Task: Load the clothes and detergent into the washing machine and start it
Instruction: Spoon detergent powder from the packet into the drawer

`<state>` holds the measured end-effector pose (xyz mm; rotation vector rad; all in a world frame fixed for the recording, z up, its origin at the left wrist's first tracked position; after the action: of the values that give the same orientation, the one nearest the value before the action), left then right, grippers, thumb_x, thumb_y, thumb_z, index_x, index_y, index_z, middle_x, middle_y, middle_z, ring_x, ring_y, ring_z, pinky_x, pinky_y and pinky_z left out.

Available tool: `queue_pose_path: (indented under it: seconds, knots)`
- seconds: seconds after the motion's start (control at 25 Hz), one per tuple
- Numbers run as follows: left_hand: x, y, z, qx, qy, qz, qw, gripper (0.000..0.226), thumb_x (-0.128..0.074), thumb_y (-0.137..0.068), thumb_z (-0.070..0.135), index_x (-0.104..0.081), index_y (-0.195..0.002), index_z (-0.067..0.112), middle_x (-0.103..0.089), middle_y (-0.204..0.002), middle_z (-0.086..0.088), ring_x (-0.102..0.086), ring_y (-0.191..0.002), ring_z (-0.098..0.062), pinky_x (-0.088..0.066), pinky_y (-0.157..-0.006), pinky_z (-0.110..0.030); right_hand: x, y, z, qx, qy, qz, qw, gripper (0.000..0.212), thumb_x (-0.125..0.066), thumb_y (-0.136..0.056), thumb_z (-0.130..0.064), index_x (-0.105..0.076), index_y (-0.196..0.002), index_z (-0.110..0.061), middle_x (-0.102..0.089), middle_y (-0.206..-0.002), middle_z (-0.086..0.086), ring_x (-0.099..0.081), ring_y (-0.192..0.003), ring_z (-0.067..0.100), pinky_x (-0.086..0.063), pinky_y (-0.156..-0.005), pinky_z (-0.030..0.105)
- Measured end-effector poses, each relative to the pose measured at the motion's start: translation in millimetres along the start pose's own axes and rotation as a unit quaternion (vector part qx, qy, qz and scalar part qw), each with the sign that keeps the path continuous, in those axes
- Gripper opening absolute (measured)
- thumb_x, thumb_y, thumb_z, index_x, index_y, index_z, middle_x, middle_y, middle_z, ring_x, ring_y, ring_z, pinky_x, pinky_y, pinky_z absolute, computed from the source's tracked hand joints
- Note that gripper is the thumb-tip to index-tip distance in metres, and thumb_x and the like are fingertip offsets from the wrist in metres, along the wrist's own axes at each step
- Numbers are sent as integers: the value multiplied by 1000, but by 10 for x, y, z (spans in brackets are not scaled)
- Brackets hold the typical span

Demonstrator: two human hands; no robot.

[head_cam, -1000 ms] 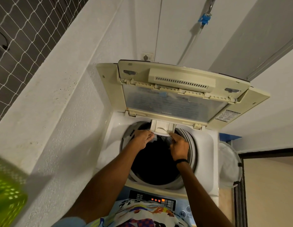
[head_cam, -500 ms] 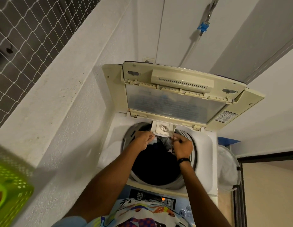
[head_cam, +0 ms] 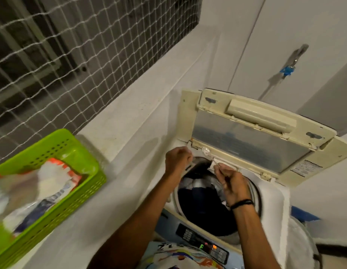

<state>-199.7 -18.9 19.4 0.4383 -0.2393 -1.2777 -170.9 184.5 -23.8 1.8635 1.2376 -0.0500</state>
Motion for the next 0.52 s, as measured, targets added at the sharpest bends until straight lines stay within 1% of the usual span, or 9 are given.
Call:
queue_pose_path:
  seconds: [0.08, 0.12, 0.2, 0.24, 0.28, 0.36, 0.44, 0.48, 0.52]
  knots:
    - [380, 343, 423, -104, 5, 39, 994, 23, -65, -78, 19, -70, -66, 37, -73, -77, -1, -68, -80, -21, -55, -88, -45, -373, 163, 57, -17, 4, -57, 998, 19, -53, -85, 9, -65, -99, 5, -67, -98, 15, -70, -84, 22, -60, -70, 23]
    - [570, 560, 645, -154, 9, 62, 986, 17, -66, -80, 22, -73, -78, 38, -76, -85, -1, -71, -86, -20, -57, -90, -44, -580, 273, 98, -26, 12, -89, 996, 18, -51, -86, 9, -65, -96, 5, -68, -95, 15, -70, -82, 21, -59, -69, 22]
    - [909, 950, 1007, -230, 40, 98, 967, 16, -69, -85, 20, -73, -99, 26, -76, -93, -5, -73, -92, -23, -57, -90, -42, -1008, 558, 151, -40, 47, -152, 986, 19, -49, -87, 9, -65, -96, 6, -68, -90, 15, -71, -78, 20, -58, -67, 21]
    - [1117, 1154, 1156, -257, 62, 125, 956, 18, -69, -87, 16, -71, -105, 18, -76, -95, -8, -73, -93, -25, -57, -90, -41, -1234, 721, 205, -47, 74, -185, 979, 20, -48, -87, 9, -63, -99, 8, -67, -90, 16, -71, -77, 20, -58, -67, 20]
    - [1348, 1370, 1287, -281, 81, 156, 943, 20, -68, -89, 12, -70, -108, 12, -76, -96, -11, -72, -93, -26, -57, -89, -40, -1465, 893, 270, -53, 104, -221, 968, 21, -48, -88, 9, -62, -103, 10, -67, -92, 17, -72, -77, 20, -58, -68, 20]
    - [1769, 1752, 1469, -321, 98, 213, 918, 22, -67, -89, 10, -68, -111, 8, -75, -98, -11, -72, -92, -24, -58, -86, -36, -1877, 1223, 363, -46, 171, -284, 942, 22, -50, -87, 9, -65, -103, 10, -70, -90, 19, -72, -81, 22, -58, -70, 21]
    - [2193, 2088, 1525, -333, 97, 288, 893, 21, -67, -90, 10, -68, -111, 8, -75, -96, -8, -71, -90, -18, -58, -75, -28, -2258, 1544, 427, -3, 242, -334, 911, 20, -54, -85, 11, -70, -96, 6, -73, -84, 20, -73, -82, 26, -58, -71, 23]
    - [2404, 2233, 1513, -333, 104, 328, 878, 19, -67, -90, 10, -69, -110, 9, -75, -94, -6, -71, -88, -17, -58, -72, -25, -2453, 1695, 472, 29, 272, -363, 890, 19, -55, -84, 12, -71, -94, 6, -73, -81, 21, -73, -80, 27, -59, -71, 25]
    - [2593, 2346, 1481, -333, 110, 363, 864, 18, -67, -90, 9, -70, -108, 10, -75, -93, -5, -71, -88, -17, -58, -74, -26, -2641, 1834, 516, 65, 298, -391, 868, 18, -56, -83, 13, -71, -91, 7, -72, -78, 23, -73, -77, 28, -59, -70, 27]
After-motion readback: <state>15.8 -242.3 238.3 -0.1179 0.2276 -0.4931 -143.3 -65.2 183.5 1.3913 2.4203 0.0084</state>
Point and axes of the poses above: each hand's wrist, its own y-axis away from the middle knuckle, its own x-axis out of the back of the hand, z = x × y, the point moved 7 cm from there along -y, towards the middle knuckle
